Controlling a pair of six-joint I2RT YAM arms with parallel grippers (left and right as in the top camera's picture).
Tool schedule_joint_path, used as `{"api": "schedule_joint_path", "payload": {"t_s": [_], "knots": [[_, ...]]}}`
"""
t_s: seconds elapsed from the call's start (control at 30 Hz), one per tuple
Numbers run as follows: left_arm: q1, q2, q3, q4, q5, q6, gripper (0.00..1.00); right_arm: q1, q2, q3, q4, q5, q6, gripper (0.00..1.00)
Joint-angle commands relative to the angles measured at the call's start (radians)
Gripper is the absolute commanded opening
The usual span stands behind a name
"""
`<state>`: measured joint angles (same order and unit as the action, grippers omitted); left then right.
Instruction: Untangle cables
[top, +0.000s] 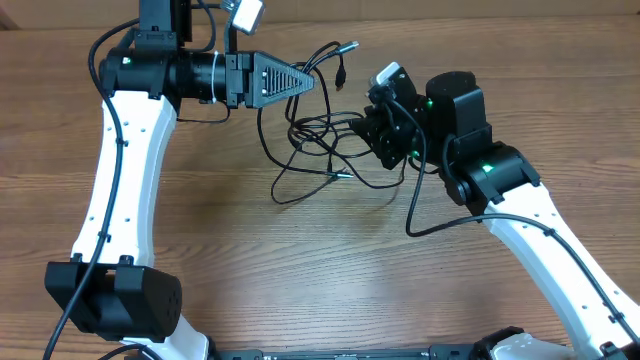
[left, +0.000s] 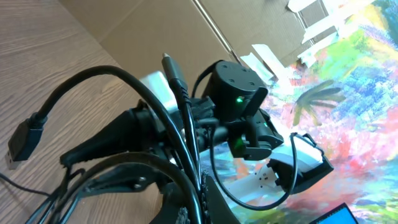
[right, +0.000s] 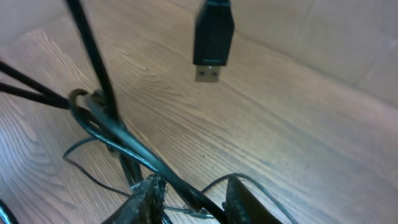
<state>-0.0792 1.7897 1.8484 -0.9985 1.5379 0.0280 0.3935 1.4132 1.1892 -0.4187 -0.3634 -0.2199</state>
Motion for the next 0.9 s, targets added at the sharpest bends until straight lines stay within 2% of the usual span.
{"api": "schedule_joint_path", "payload": {"t_s": [0.0, 0.1, 0.67, 0.77, 0.87], "knots": [[-0.009, -0.036, 0.014, 0.004, 0.04, -0.008, 0.04, -0.002, 0.007, 0.01, 0.007, -0.009, 0.001, 0.14], [-0.011, -0.036, 0.014, 0.003, 0.021, -0.009, 0.04, -0.002, 0.007, 0.01, 0.008, -0.009, 0.002, 0.04], [-0.013, -0.036, 0.014, 0.001, -0.018, -0.009, 0.04, -0.002, -0.018, 0.011, 0.029, -0.043, 0.014, 0.04], [-0.013, -0.036, 0.014, 0.001, -0.075, -0.009, 0.04, -0.002, -0.037, 0.011, 0.029, -0.042, 0.014, 0.04], [-0.013, -0.036, 0.014, -0.01, -0.222, -0.009, 0.04, -0.002, -0.065, 0.011, 0.028, -0.04, 0.025, 0.04]]}}
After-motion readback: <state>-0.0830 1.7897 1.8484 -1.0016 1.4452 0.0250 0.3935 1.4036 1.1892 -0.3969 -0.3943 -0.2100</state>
